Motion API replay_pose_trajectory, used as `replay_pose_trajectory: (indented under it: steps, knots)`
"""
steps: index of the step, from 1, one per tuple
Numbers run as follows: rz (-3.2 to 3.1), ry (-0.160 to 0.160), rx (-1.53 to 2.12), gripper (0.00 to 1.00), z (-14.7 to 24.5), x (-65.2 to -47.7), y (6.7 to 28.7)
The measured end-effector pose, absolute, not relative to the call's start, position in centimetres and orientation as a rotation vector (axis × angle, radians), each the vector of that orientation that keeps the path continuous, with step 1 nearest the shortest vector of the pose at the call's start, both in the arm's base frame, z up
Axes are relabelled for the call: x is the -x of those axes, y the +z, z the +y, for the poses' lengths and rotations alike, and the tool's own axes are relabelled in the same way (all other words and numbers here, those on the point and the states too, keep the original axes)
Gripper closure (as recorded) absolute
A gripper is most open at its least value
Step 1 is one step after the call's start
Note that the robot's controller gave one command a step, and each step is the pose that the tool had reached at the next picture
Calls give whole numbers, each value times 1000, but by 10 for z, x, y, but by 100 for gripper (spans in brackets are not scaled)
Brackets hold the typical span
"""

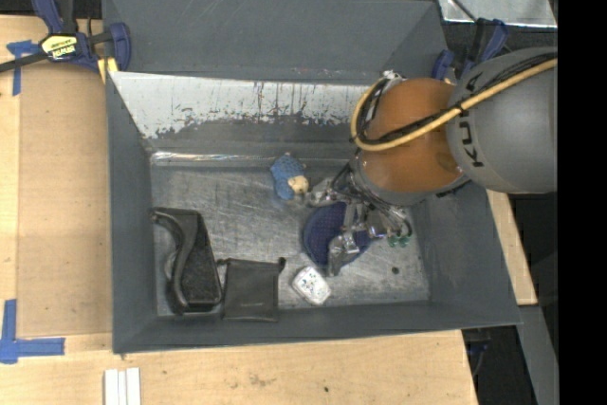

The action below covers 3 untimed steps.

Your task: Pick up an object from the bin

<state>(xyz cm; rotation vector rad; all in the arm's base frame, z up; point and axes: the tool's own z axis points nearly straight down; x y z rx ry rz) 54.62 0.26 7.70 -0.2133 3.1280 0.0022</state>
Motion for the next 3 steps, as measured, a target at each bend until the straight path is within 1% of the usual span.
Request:
replay_pose_trajectory:
  steps: [1, 2, 3]
  knots:
    - [3126, 2, 209, 0, 2, -547, 78]
    - [3126, 2, 209, 100, 2, -548, 80]
    - [3124, -1, 207, 100, 2, -551, 151]
